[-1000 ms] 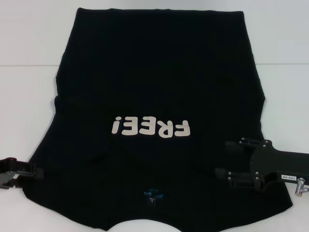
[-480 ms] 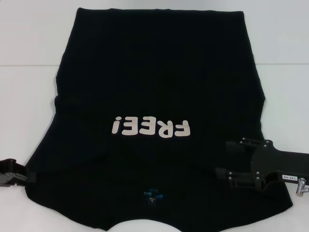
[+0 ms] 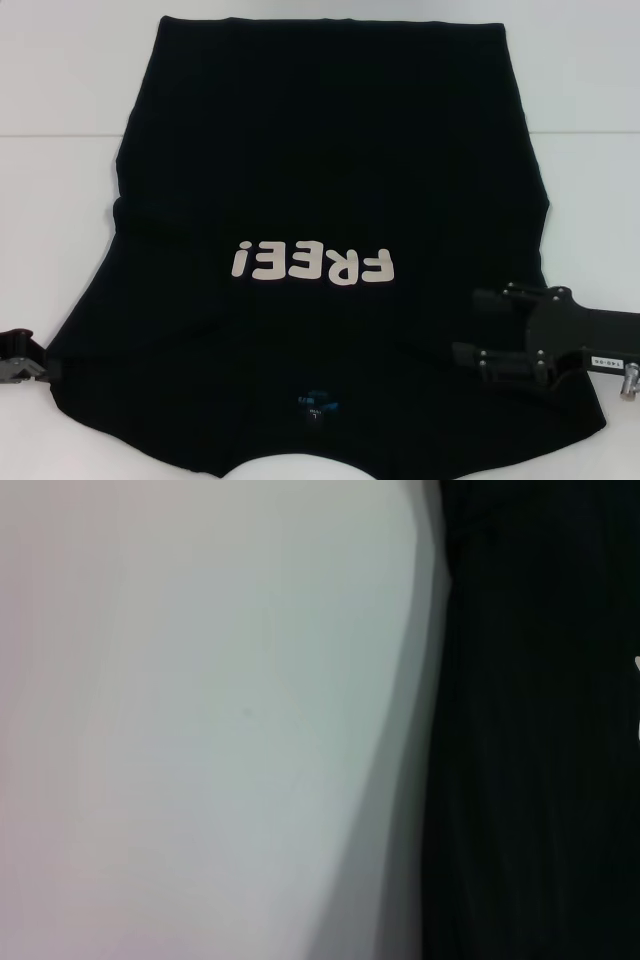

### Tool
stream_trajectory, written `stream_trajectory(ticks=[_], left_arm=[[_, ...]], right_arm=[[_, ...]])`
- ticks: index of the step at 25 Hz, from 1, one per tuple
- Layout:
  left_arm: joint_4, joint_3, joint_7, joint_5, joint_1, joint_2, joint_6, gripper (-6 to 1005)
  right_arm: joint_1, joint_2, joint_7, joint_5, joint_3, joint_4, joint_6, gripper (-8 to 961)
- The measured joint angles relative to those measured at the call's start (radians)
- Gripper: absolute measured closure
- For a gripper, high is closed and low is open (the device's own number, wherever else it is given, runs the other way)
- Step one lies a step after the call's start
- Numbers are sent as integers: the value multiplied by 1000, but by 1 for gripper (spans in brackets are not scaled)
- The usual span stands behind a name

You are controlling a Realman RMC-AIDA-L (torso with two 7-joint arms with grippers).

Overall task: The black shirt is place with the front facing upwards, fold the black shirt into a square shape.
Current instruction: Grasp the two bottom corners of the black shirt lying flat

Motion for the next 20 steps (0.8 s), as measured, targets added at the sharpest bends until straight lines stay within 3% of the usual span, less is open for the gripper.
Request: stream_trajectory(ticks=[3,7,10,16,18,20], left_arm=[[-1,0,3,0,0,1,4,999],[-2,0,5,0,0,1,14,999],[0,0,7,-2,0,2,23,999],[3,-3,20,-8,0,5,33,999],[4,-2,25,-8,0,5,33,1000],[4,-4,28,-8,1,6,33,1000]], right_arm=[[0,-7,38,1,2,-6,-9,125],[4,-37,275,-5,-3,-56,-24,126],[20,-84,556,-48,-5,-116,-70,126],[95,-214,1050,-224,4,-172,-211,127],[121,-238,1165,-314,29,-177,-256,127],[140,-245,1220,-402,63,-187,-302,128]])
